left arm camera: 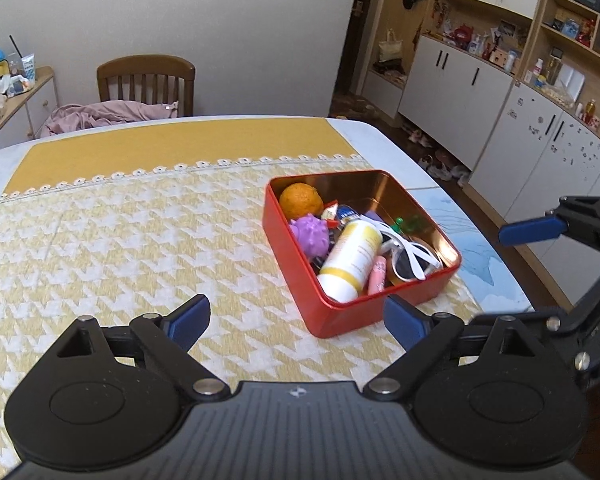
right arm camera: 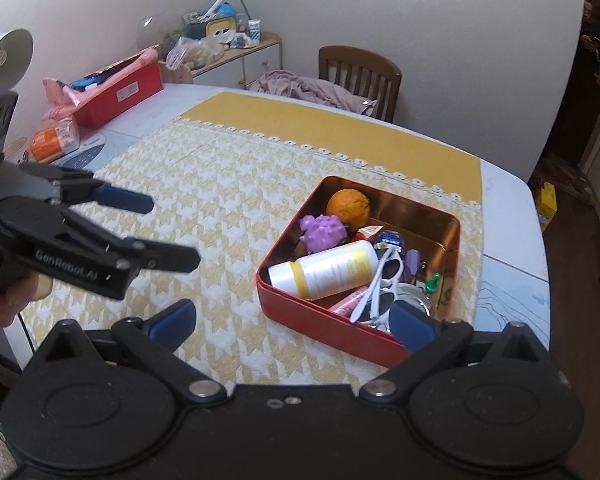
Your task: Organize rigid objects
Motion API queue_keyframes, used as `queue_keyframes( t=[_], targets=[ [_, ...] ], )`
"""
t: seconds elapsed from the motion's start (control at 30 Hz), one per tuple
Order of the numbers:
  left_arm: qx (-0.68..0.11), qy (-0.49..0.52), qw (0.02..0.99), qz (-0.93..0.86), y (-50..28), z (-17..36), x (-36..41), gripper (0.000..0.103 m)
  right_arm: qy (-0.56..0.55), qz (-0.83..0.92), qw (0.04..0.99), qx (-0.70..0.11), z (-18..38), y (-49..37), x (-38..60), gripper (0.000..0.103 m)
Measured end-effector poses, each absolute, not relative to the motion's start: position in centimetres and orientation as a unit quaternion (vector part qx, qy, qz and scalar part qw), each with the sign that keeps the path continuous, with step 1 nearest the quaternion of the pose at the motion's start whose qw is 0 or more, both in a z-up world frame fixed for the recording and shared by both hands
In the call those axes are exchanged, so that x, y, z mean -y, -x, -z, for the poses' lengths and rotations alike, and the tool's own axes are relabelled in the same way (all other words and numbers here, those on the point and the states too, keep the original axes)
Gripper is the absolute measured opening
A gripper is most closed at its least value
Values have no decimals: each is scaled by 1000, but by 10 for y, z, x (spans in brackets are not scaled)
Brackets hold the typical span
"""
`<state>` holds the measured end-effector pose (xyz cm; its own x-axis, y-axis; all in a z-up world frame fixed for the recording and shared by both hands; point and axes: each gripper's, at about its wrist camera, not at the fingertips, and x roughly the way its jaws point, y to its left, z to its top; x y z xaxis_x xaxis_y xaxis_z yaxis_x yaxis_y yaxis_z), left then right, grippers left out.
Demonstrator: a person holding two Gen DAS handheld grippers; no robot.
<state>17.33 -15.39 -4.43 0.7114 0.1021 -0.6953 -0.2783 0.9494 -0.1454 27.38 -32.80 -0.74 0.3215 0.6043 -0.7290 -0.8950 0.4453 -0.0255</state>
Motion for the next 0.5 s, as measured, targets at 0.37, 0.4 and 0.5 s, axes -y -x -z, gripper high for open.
queue_keyframes(
  t=[0.37, 0.4, 0.5],
  targets=[
    [-369, 111, 916, -109, -164, 47, 166, 94, 212, -470, 788, -337, 11, -268, 339, 103],
    [-370, 109, 916, -110, -163, 47, 166, 94, 212, -470, 788, -337, 11, -267, 339, 103],
    [-372, 111, 915, -111, -160, 48, 167, 94, 212, -470, 788, -338, 11, -266, 340, 103]
  ],
)
